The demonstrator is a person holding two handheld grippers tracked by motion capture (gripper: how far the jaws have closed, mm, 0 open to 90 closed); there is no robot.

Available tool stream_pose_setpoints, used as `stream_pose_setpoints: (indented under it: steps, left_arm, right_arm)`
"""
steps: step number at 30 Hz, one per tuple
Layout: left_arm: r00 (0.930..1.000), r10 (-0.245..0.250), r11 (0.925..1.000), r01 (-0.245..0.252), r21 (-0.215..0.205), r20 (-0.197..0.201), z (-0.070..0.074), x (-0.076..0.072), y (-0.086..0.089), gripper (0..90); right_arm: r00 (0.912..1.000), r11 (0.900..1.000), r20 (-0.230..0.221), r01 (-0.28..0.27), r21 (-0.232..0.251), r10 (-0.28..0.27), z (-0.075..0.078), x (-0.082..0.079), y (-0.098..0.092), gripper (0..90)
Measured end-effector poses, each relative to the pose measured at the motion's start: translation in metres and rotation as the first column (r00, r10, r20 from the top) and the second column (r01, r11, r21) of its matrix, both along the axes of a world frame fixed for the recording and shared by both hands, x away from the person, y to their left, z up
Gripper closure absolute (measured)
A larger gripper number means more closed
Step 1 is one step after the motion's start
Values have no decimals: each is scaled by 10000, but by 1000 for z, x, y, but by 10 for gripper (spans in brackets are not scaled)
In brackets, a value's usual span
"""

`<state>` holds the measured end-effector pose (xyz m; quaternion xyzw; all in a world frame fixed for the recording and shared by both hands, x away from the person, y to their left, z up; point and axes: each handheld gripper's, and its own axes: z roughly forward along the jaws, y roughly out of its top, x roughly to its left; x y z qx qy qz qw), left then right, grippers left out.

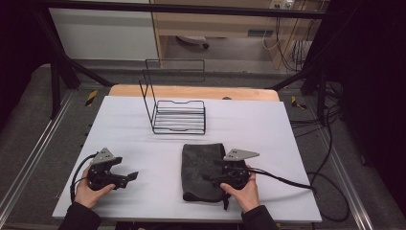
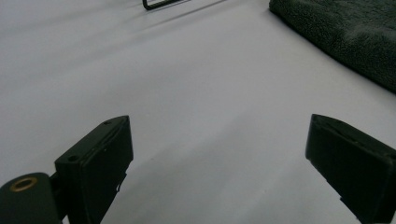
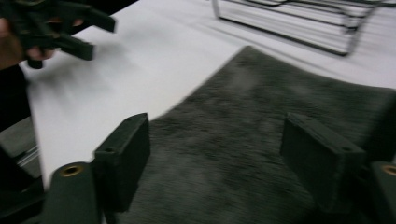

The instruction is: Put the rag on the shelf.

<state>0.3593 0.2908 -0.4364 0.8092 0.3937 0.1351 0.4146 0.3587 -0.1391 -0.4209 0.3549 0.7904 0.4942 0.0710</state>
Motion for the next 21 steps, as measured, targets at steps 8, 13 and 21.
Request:
stream_pose_setpoints:
  steps: [8, 13, 21]
  left_arm:
    - [9999, -70, 10000, 70, -39, -81, 5, 4, -13, 75]
    - [9998, -187, 9998, 187, -65, -70, 10, 6, -20, 74]
    - [9998, -157, 9997, 156, -173, -86, 20, 14, -40, 78]
  right_arm:
    - [9969, 9969, -316, 716, -340, -727, -8, 22, -39, 68]
    - [9934, 9935, -290, 1098, -300, -1107, -14, 27, -56, 49]
    - [9884, 9874, -301, 1470, -589, -1490, -23, 23, -70, 34]
